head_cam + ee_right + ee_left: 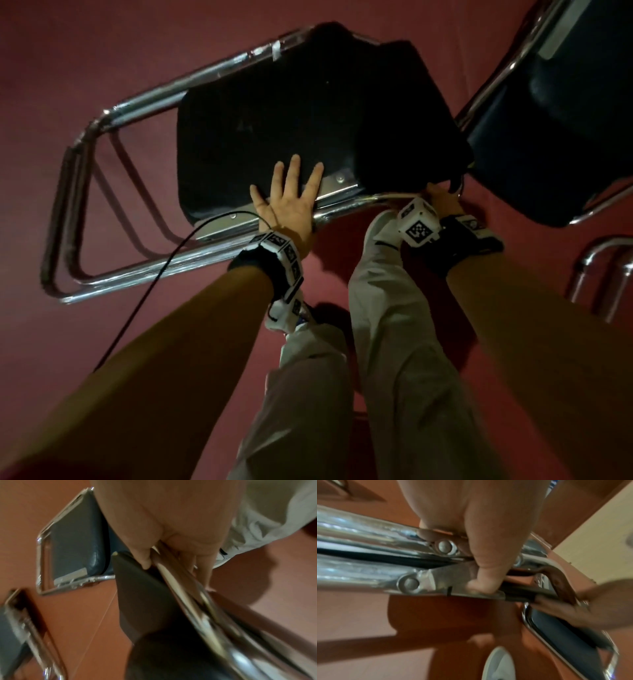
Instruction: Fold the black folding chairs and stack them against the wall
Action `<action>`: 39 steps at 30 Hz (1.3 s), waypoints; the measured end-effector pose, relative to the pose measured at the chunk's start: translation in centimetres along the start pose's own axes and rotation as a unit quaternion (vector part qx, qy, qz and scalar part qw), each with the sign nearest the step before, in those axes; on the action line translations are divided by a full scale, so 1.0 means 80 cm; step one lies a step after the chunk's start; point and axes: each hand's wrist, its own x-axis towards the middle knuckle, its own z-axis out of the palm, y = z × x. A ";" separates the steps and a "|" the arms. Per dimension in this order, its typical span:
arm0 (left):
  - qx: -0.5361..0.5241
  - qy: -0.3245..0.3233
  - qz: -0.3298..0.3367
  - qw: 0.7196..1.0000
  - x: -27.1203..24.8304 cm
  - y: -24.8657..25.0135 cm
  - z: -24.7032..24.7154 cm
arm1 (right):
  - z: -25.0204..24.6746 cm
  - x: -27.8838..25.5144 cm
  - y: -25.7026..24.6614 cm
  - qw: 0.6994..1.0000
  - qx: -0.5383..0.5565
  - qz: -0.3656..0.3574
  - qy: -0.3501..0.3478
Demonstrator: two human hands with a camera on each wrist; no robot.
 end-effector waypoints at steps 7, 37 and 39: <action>0.035 0.047 0.012 0.998 0.003 0.008 0.098 | -0.027 0.044 0.067 0.998 -0.054 -0.016 0.030; 0.110 0.375 -0.024 0.920 0.074 0.007 0.362 | -0.099 0.222 0.192 0.999 0.039 0.007 -0.006; 0.103 0.342 -0.026 0.934 0.067 0.010 0.359 | -0.100 0.220 0.194 1.000 0.018 0.009 -0.014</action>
